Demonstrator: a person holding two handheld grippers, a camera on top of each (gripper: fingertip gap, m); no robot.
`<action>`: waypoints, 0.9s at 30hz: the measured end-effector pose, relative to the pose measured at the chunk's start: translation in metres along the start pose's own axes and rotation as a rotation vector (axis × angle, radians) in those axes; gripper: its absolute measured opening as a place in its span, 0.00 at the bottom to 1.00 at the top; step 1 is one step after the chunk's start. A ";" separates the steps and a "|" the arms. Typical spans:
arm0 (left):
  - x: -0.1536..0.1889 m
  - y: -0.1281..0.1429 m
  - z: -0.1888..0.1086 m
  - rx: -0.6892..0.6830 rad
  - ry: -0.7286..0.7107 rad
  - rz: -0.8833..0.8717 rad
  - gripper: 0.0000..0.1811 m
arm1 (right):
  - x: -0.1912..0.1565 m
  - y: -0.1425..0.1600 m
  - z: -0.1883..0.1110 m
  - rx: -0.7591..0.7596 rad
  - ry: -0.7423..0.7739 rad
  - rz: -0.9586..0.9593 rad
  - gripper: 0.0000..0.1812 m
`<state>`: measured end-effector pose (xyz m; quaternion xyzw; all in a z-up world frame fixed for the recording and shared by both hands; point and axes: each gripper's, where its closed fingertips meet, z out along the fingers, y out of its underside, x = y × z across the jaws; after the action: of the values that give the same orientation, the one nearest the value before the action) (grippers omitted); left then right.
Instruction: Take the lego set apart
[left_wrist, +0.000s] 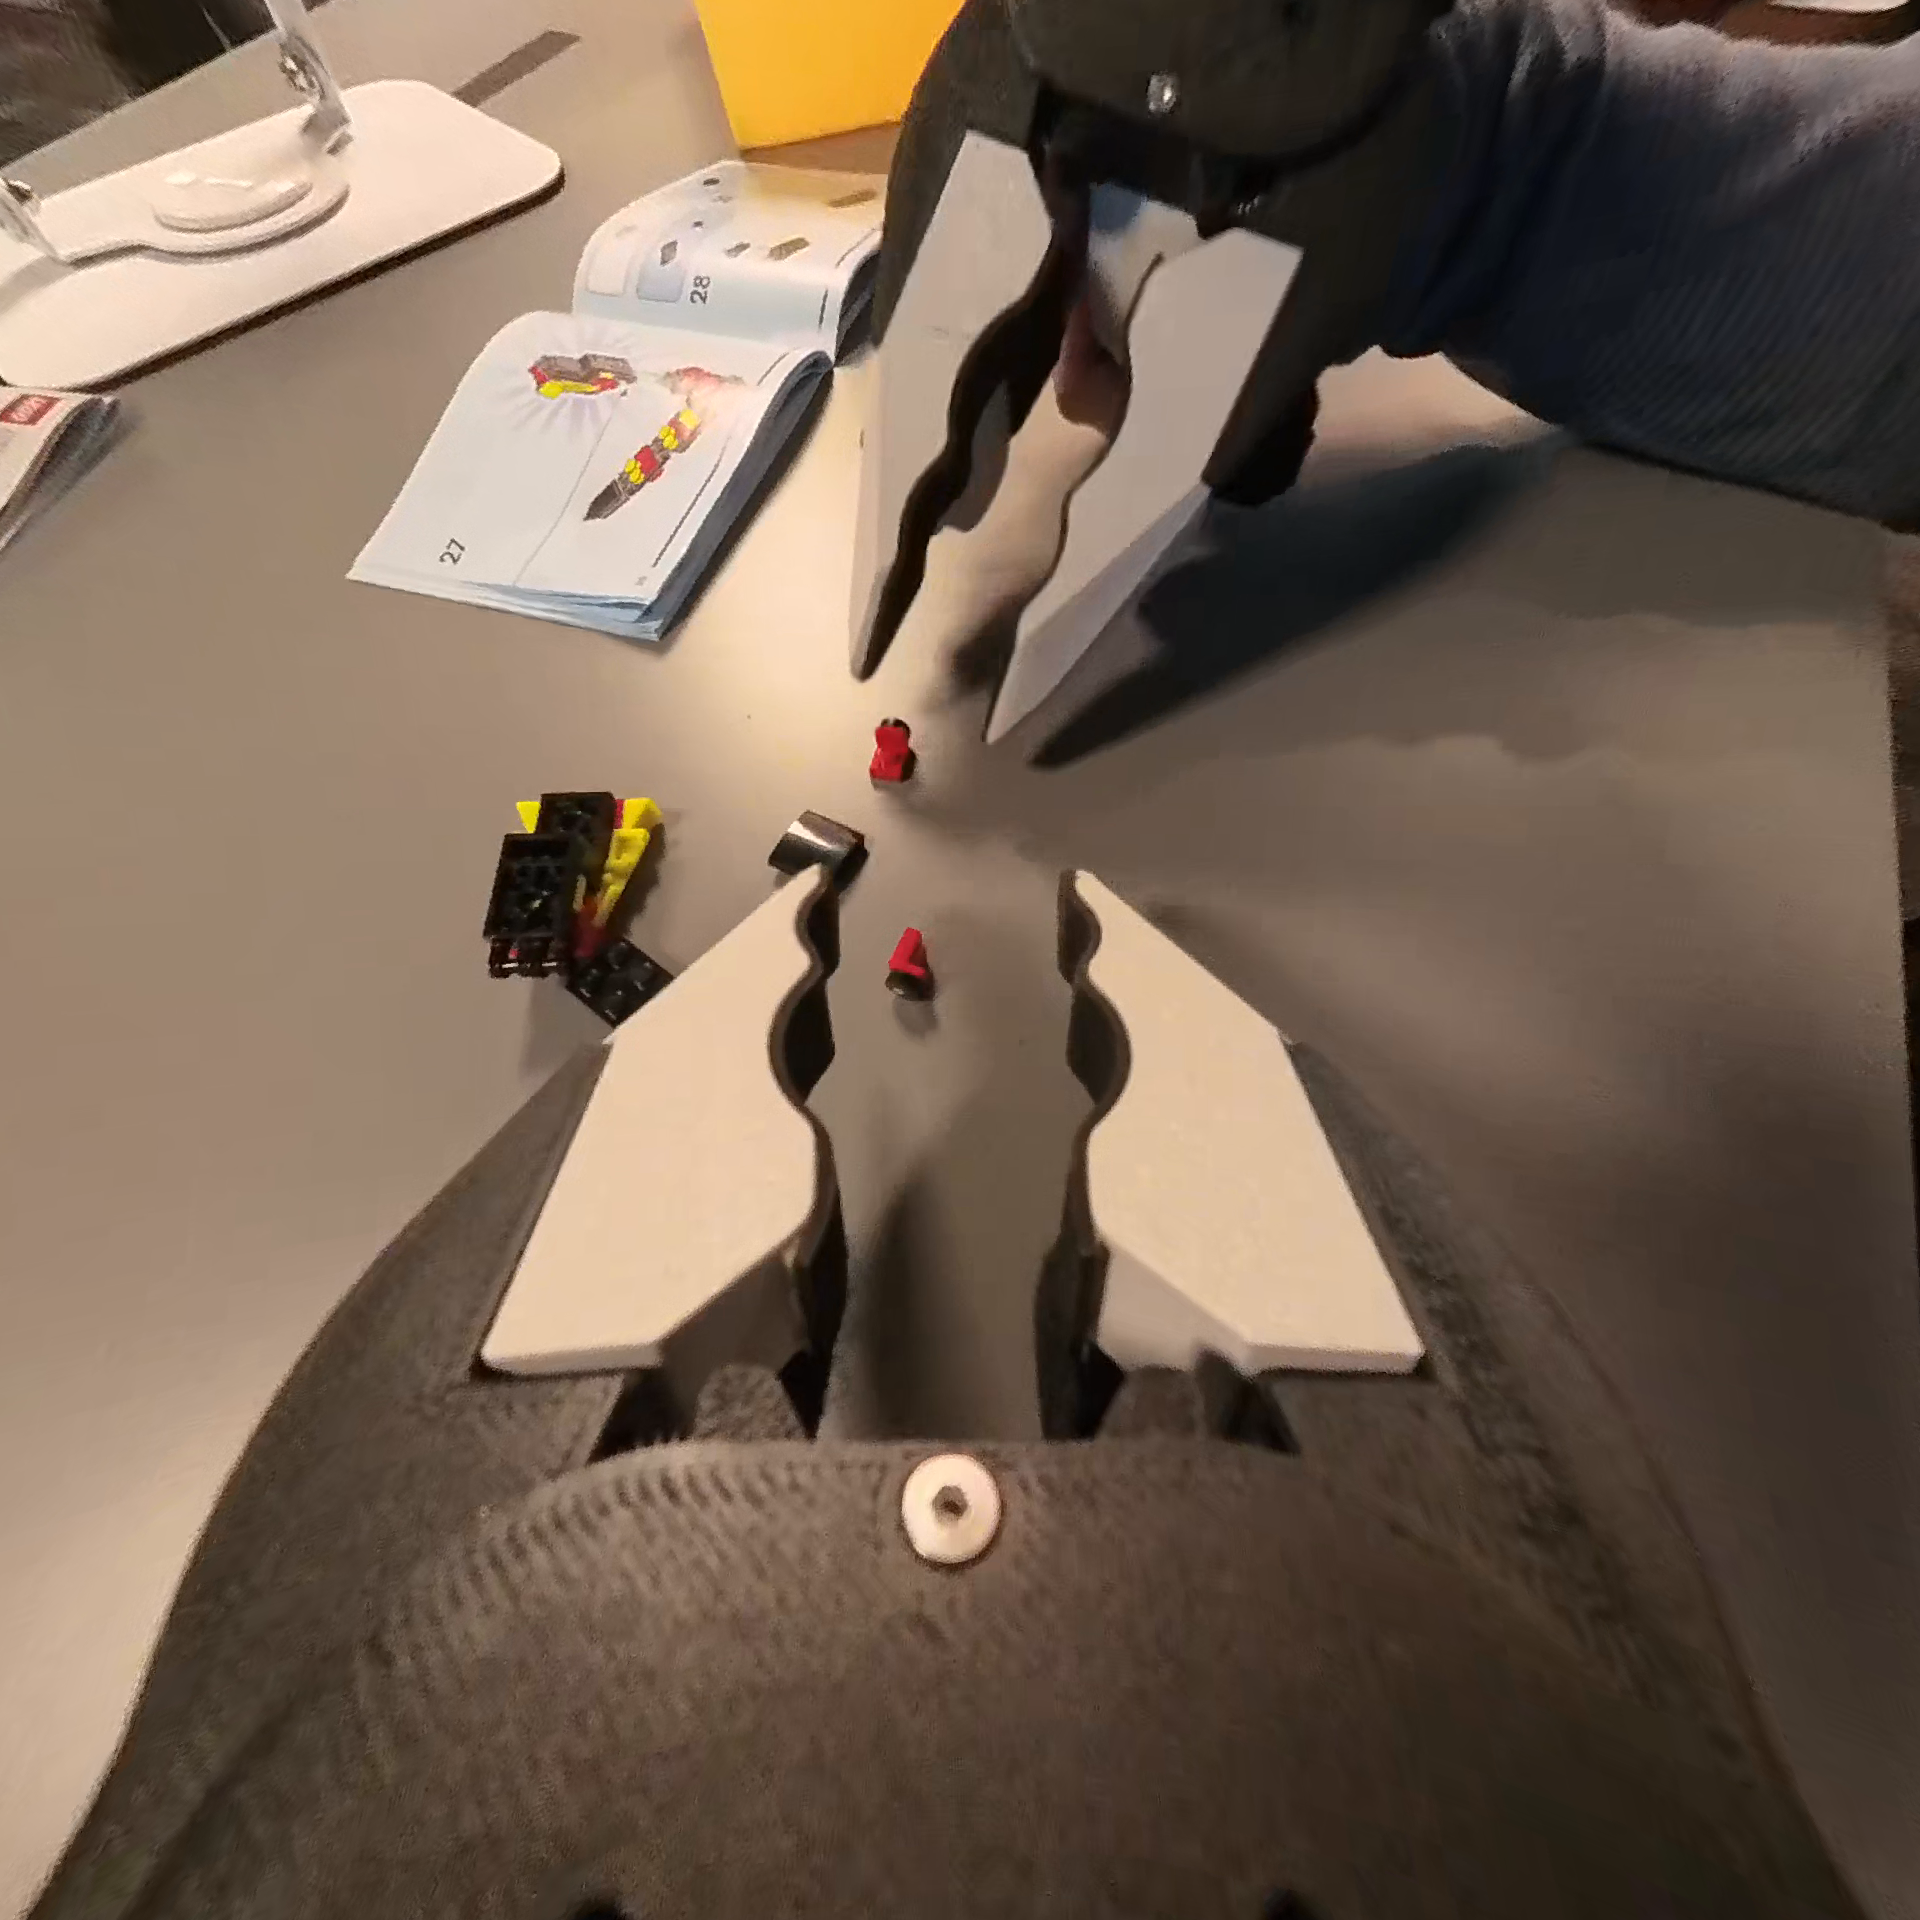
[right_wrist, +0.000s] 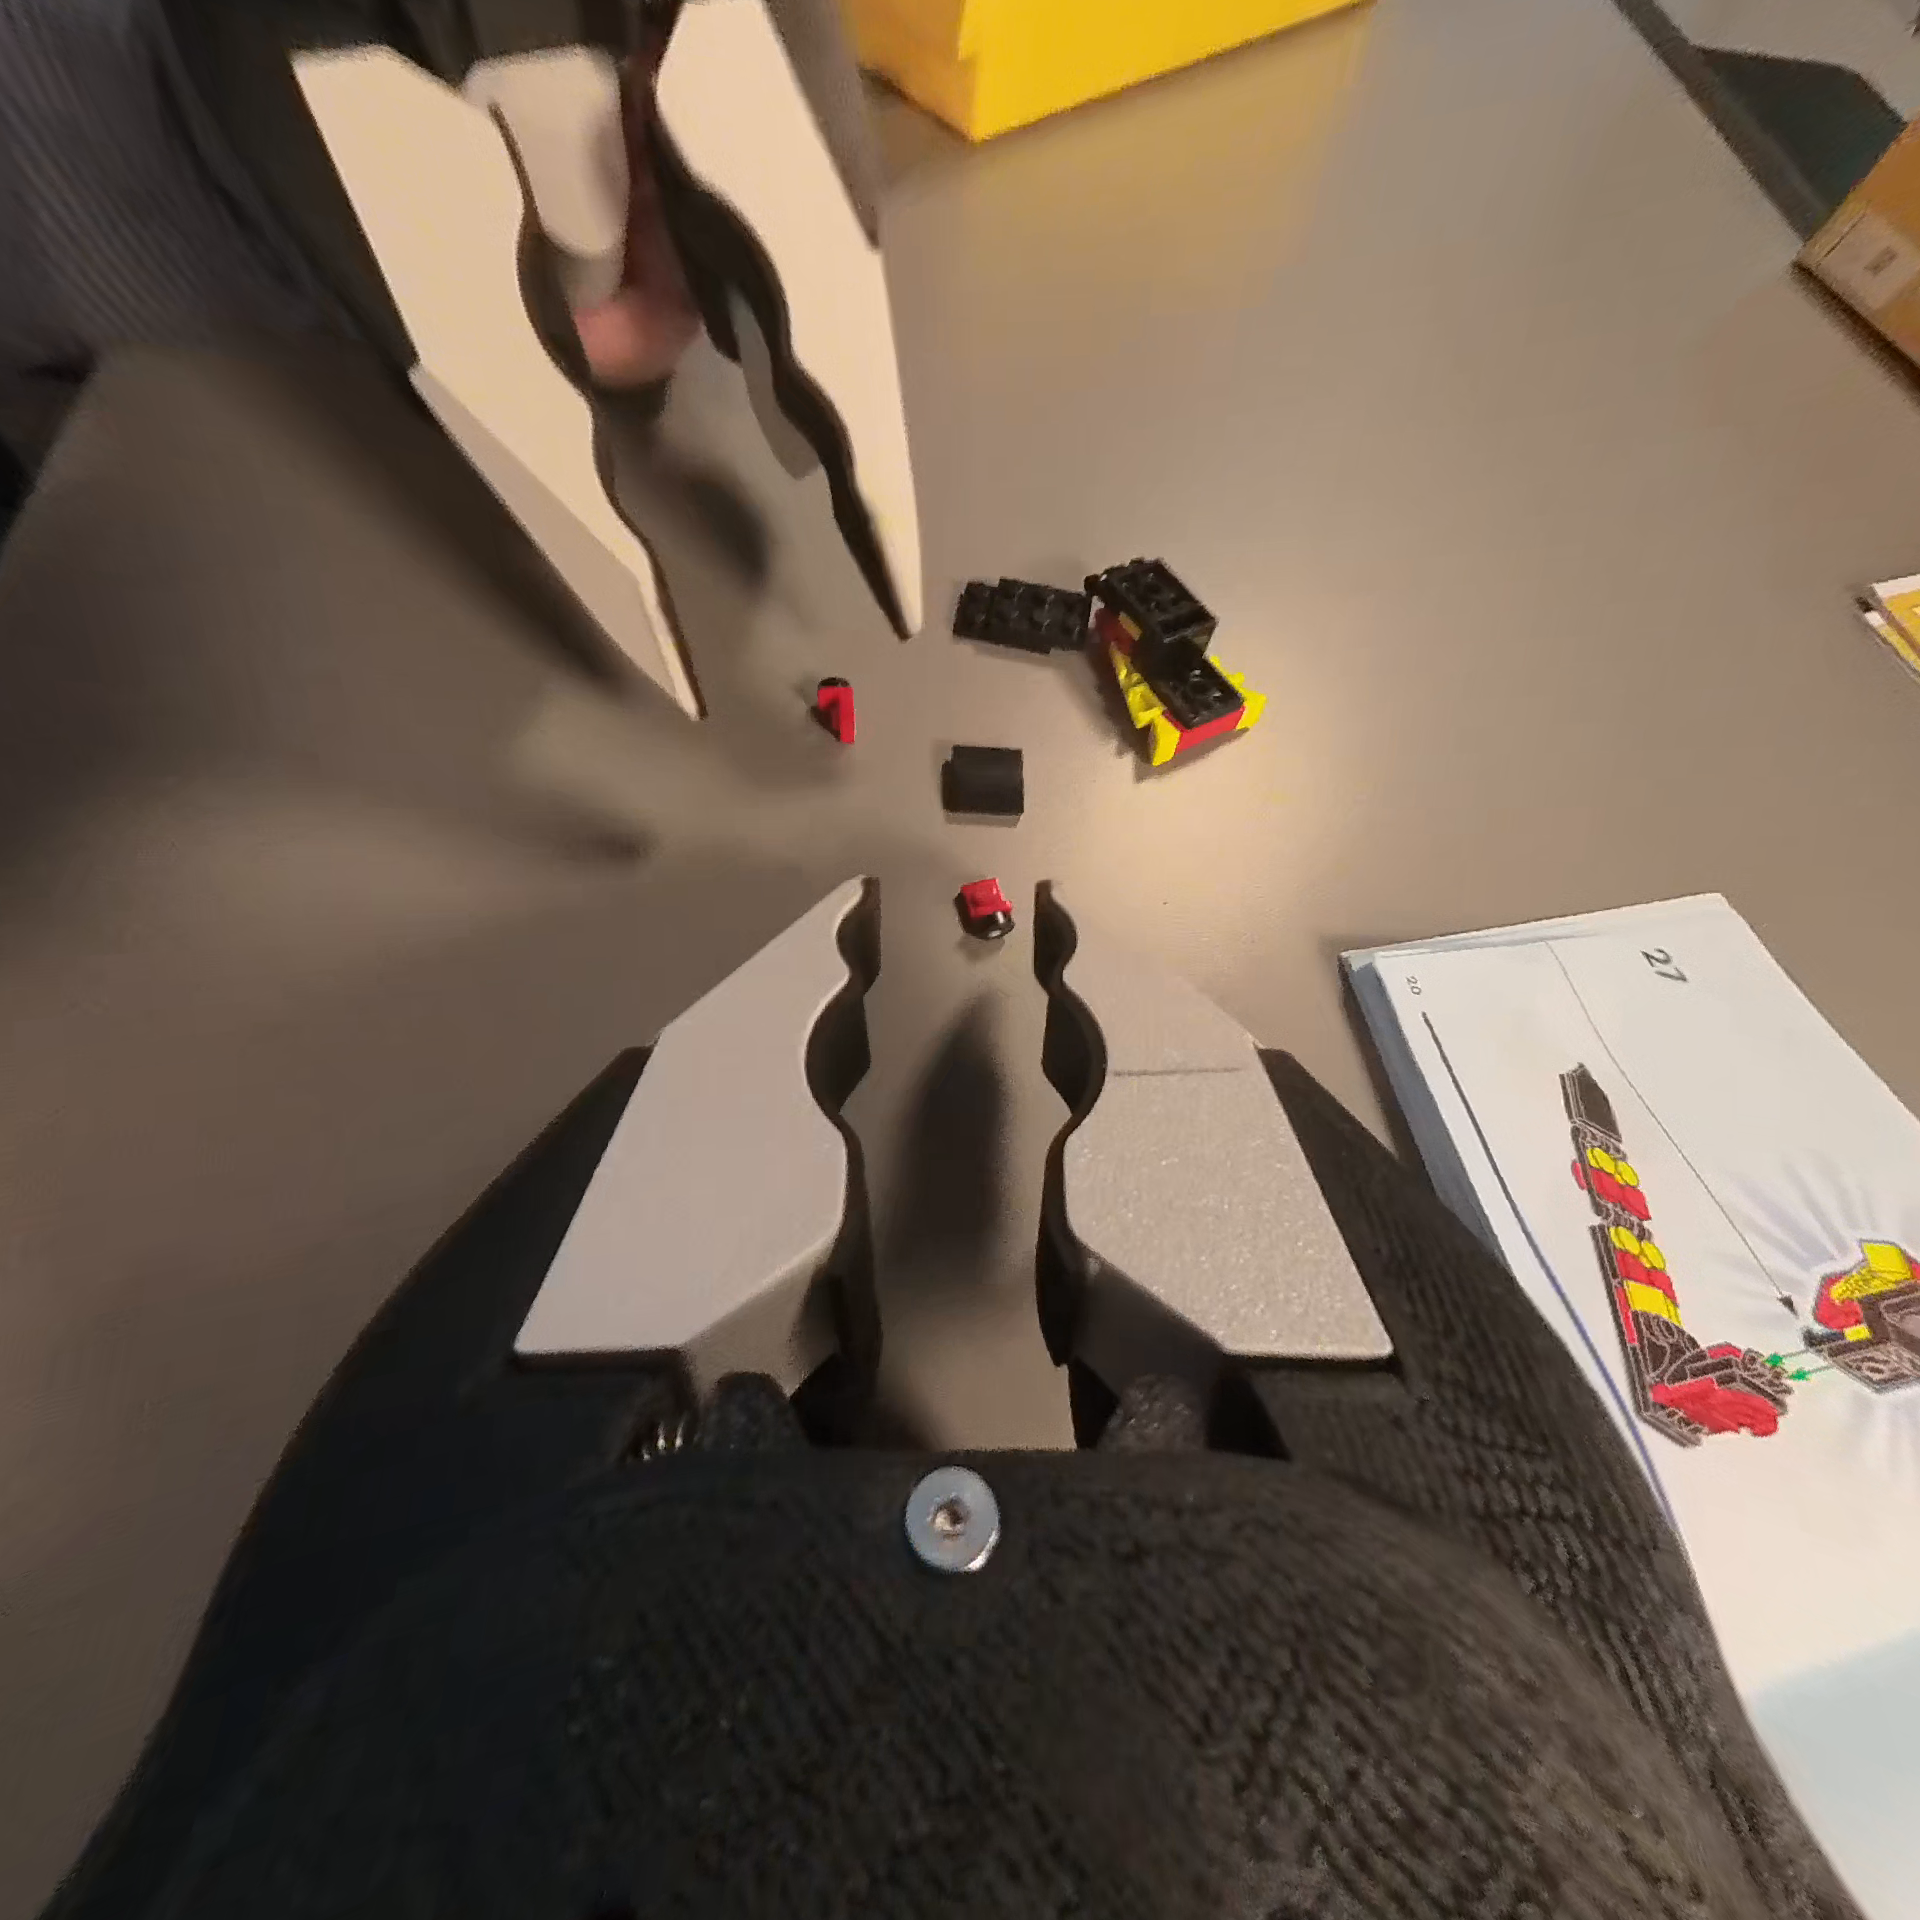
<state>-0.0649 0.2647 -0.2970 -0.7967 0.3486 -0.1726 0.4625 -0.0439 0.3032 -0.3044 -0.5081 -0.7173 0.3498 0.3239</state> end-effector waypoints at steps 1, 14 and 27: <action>0.000 0.001 0.001 -0.006 0.001 -0.001 0.22 | 0.001 -0.002 -0.002 0.018 -0.006 0.024 0.14; 0.017 -0.008 0.018 -0.008 0.021 0.198 0.14 | 0.006 0.012 0.010 -0.090 -0.032 0.099 0.08; -0.004 -0.012 0.030 -0.109 -0.401 0.841 0.14 | -0.008 -0.013 0.000 0.077 -0.159 0.185 0.03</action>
<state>-0.0452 0.2903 -0.3020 -0.6273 0.5533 0.2058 0.5080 -0.0484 0.2923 -0.2942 -0.5300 -0.6768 0.4447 0.2515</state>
